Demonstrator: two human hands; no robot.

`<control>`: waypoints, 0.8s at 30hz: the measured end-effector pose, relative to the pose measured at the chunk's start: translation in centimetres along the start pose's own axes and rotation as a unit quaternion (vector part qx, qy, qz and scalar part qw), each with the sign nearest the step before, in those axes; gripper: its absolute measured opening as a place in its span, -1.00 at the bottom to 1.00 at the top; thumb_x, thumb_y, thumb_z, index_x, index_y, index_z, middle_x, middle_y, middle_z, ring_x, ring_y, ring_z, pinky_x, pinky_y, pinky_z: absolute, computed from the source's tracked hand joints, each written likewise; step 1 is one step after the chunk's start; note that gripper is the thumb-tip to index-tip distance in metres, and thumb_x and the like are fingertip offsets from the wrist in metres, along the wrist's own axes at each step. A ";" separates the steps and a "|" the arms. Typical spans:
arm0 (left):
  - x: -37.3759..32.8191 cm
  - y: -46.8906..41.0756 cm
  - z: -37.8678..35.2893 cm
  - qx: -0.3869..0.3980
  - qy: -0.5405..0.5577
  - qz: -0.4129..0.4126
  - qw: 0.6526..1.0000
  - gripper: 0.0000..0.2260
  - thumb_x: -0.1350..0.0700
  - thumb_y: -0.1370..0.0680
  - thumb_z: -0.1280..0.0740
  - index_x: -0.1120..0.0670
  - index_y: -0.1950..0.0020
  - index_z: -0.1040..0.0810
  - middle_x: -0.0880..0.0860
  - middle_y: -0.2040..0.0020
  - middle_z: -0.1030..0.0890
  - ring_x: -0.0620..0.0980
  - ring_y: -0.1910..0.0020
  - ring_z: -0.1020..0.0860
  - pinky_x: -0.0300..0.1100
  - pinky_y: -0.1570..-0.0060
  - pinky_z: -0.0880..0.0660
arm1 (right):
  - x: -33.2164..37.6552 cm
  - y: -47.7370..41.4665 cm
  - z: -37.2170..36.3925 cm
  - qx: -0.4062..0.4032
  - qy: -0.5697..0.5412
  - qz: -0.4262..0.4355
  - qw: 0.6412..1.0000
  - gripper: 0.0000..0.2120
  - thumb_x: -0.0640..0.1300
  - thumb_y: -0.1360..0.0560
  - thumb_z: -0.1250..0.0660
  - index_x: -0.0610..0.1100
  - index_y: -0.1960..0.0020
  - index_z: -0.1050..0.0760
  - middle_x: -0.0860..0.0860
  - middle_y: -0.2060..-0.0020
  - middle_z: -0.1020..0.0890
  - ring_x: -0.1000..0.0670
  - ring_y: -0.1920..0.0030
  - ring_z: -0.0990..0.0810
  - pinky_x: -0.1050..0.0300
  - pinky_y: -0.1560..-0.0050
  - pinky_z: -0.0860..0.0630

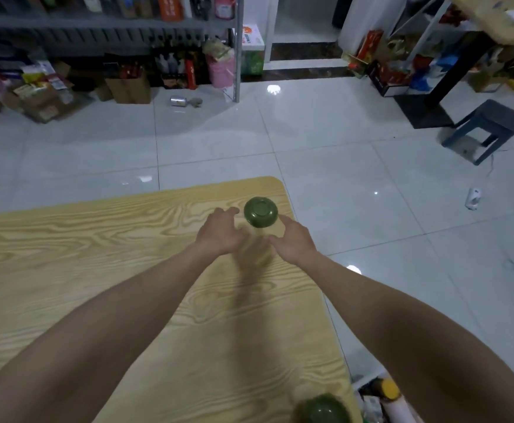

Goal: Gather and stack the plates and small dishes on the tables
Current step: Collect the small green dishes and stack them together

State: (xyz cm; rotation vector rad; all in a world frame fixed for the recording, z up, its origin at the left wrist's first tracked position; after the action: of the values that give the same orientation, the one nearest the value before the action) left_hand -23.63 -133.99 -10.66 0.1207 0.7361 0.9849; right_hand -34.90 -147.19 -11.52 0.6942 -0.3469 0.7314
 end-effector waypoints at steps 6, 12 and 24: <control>2.8 -4.8 -2.8 -0.035 0.334 0.210 0.918 -0.78 0.03 -0.48 -0.45 0.14 -0.02 -0.61 0.16 -0.05 -0.64 0.16 0.00 -0.60 0.03 -0.08 -0.59 | -3.2 -5.1 -1.0 0.001 -0.339 -0.187 0.922 -0.36 -0.02 -0.49 -0.47 -0.18 -0.48 -0.34 -0.12 -0.38 -0.47 -0.14 -0.33 -0.48 -0.08 -0.36 -0.46; 3.4 -7.7 -5.0 -0.052 0.354 0.246 0.901 -0.69 0.04 -0.40 -0.56 0.19 0.02 -0.58 0.17 0.03 -0.64 0.16 0.05 -0.62 0.03 -0.02 -0.62 | -4.1 -8.2 -1.6 -0.023 -0.338 -0.230 0.912 -0.51 -0.06 -0.42 -0.55 -0.26 -0.23 -0.51 -0.17 -0.16 -0.61 -0.14 -0.14 -0.59 -0.05 -0.21 -0.57; 3.2 -10.3 -5.4 -0.028 0.352 0.238 0.905 -0.61 0.12 -0.34 -0.62 0.27 -0.01 -0.57 0.19 0.08 -0.63 0.13 0.13 -0.66 0.04 0.09 -0.65 | -4.8 -9.7 -2.3 -0.038 -0.326 -0.265 0.907 -0.41 -0.09 -0.33 -0.61 -0.23 -0.24 -0.45 -0.13 -0.16 -0.58 -0.12 -0.12 -0.55 -0.03 -0.15 -0.59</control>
State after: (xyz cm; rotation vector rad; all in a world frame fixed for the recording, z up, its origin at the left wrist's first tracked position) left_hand -18.51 -138.52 -20.65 -0.1240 1.3803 1.5461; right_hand -31.27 -153.19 -20.06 0.9001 -0.7542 -0.0560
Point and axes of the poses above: each hand's wrist, its own y-axis away from the middle knuckle, its own z-axis out of the back of the hand, x = y × z, the point moved 9 cm from there along -y, towards the middle knuckle
